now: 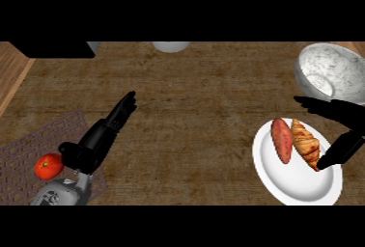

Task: Pick the sweet potato from the plate and place it in the bowl

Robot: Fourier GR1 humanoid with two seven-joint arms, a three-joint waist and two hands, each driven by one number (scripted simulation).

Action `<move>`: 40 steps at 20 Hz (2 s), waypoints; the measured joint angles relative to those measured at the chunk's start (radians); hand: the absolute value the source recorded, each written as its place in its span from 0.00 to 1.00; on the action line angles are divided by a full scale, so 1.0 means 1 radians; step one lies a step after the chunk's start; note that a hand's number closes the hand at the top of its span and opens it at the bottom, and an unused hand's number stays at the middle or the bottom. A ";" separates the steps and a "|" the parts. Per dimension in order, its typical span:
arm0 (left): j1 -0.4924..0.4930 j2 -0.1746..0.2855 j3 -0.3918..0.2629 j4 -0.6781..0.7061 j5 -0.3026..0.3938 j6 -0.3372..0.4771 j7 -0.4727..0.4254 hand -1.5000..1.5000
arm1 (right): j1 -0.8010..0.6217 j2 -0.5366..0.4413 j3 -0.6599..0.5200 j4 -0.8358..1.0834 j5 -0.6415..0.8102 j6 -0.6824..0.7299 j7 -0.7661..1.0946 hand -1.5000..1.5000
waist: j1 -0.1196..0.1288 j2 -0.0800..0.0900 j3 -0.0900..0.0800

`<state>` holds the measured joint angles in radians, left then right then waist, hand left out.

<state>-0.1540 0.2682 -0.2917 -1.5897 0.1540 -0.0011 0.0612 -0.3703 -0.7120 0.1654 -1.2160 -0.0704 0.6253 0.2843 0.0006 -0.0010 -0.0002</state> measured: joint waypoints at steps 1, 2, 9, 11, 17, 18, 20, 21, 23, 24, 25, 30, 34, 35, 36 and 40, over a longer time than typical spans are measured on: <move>0.009 -0.006 0.003 -0.006 -0.005 -0.004 -0.002 0.50 | 0.009 0.009 -0.008 0.004 0.024 -0.007 -0.016 0.00 | 0.001 0.000 0.000; 0.008 -0.008 0.013 -0.003 -0.004 -0.011 0.001 0.50 | 0.024 0.024 -0.010 -0.018 0.041 -0.024 -0.011 0.00 | 0.000 0.000 0.000; 0.014 -0.050 0.036 0.037 -0.039 -0.045 -0.030 0.50 | 0.106 0.087 -0.055 -0.091 0.168 -0.118 -0.046 0.00 | -0.002 0.000 0.000; -0.004 -0.050 0.058 0.052 -0.037 -0.061 -0.027 0.50 | 0.121 0.103 -0.055 -0.112 0.210 -0.146 -0.043 0.00 | -0.002 0.001 0.000; 0.009 -0.069 0.076 0.013 -0.064 -0.079 0.010 0.50 | 0.148 0.163 -0.069 -0.079 0.337 -0.213 -0.076 0.00 | 0.000 0.001 0.000; 0.004 -0.080 0.075 0.014 -0.070 -0.080 0.018 0.50 | 0.135 0.176 -0.071 -0.058 0.354 -0.214 -0.075 0.00 | 0.001 0.001 0.000; 0.010 -0.085 0.089 0.020 -0.077 -0.093 0.007 0.50 | 0.144 0.193 -0.080 -0.042 0.379 -0.215 -0.083 0.00 | 0.001 0.001 0.000; 0.022 -0.079 0.098 0.011 -0.073 -0.109 0.004 0.50 | 0.130 0.196 -0.090 -0.023 0.386 -0.207 -0.087 0.00 | 0.001 0.001 0.000; 0.030 -0.102 0.085 0.016 -0.098 -0.102 -0.005 0.50 | 0.101 0.216 -0.095 0.029 0.409 -0.203 -0.098 0.00 | 0.002 0.001 0.000; 0.034 -0.101 0.090 0.002 -0.101 -0.107 0.008 0.50 | 0.107 0.221 -0.098 0.040 0.419 -0.202 -0.110 0.00 | 0.002 0.001 0.000; 0.039 -0.111 0.087 0.007 -0.113 -0.106 0.001 0.50 | 0.119 0.227 -0.101 0.036 0.430 -0.201 -0.118 0.00 | 0.002 0.001 0.000; 0.032 -0.136 0.101 -0.001 -0.129 -0.119 0.012 0.50 | 0.071 0.250 -0.129 0.164 0.484 -0.207 -0.201 0.00 | 0.003 0.001 0.000; 0.026 -0.149 0.122 0.011 -0.141 -0.133 0.016 0.50 | 0.047 0.289 -0.141 0.232 0.529 -0.239 -0.248 1.00 | 0.003 0.001 0.000; 0.023 -0.153 0.125 0.009 -0.142 -0.134 0.018 0.50 | 0.038 0.291 -0.150 0.261 0.532 -0.246 -0.274 1.00 | 0.003 0.001 -0.001; 0.015 -0.156 0.130 0.019 -0.144 -0.133 0.013 0.50 | 0.032 0.298 -0.149 0.263 0.541 -0.259 -0.291 1.00 | 0.002 0.000 -0.002; 0.036 -0.157 0.136 0.006 -0.148 -0.149 0.002 0.50 | 0.013 0.314 -0.164 0.283 0.569 -0.315 -0.349 1.00 | 0.003 0.000 -0.002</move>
<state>-0.1178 0.1112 -0.1555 -1.5832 0.0061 -0.1504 0.0636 -0.3576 -0.3981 0.0019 -0.9330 0.4987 0.3099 -0.0644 0.0037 -0.0012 -0.0025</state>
